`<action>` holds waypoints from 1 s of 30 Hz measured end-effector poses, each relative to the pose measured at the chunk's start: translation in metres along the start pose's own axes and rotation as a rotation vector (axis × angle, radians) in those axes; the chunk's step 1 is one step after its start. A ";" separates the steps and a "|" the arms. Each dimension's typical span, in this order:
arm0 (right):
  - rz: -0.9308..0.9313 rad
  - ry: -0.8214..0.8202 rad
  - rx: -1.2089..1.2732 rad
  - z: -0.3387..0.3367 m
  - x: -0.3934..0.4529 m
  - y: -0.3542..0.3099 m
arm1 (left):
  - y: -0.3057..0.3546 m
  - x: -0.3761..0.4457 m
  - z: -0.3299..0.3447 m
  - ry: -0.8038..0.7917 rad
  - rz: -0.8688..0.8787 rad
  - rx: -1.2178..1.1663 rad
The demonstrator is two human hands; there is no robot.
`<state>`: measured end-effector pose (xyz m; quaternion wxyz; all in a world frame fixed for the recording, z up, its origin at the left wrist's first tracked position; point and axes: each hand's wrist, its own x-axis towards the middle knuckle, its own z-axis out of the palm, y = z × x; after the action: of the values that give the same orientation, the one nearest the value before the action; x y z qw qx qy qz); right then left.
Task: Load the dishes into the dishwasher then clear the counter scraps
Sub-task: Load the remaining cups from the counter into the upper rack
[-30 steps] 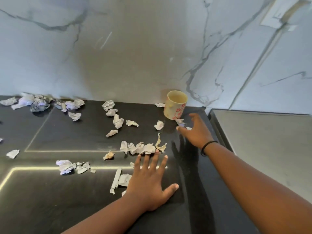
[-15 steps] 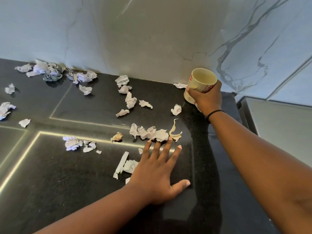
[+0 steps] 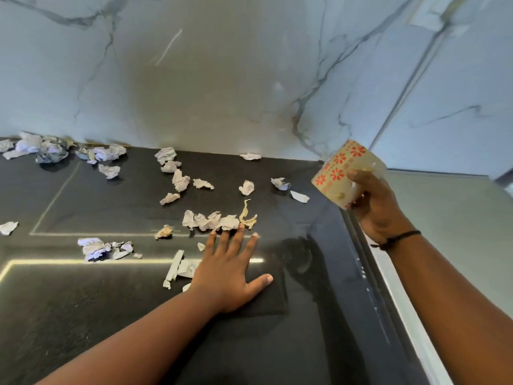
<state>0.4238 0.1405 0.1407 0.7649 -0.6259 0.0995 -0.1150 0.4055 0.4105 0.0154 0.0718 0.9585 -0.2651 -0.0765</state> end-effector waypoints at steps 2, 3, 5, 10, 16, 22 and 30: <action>0.071 0.017 0.125 -0.023 -0.035 -0.008 | 0.009 0.001 -0.004 -0.035 -0.031 0.013; 0.098 0.038 0.174 -0.035 -0.054 -0.011 | 0.017 0.003 -0.007 -0.054 -0.059 0.023; 0.146 0.090 0.240 -0.055 -0.092 -0.014 | 0.043 0.006 -0.018 -0.094 -0.105 0.006; 0.157 0.242 0.516 -0.110 -0.185 -0.017 | 0.139 0.003 -0.047 -0.040 0.193 -0.072; 0.074 0.515 0.638 -0.183 -0.283 -0.023 | 0.238 -0.009 -0.041 -0.106 0.569 -0.020; 0.108 0.679 0.721 -0.259 -0.384 -0.004 | 0.334 -0.012 0.008 -0.131 0.832 0.085; 0.321 0.739 0.786 -0.345 -0.455 0.050 | 0.445 -0.001 0.080 -0.158 0.937 0.208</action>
<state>-0.1096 -0.0357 0.0275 0.8628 -0.1888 0.4045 -0.2373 0.1691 0.0256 0.0170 -0.0181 0.7294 -0.6790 -0.0813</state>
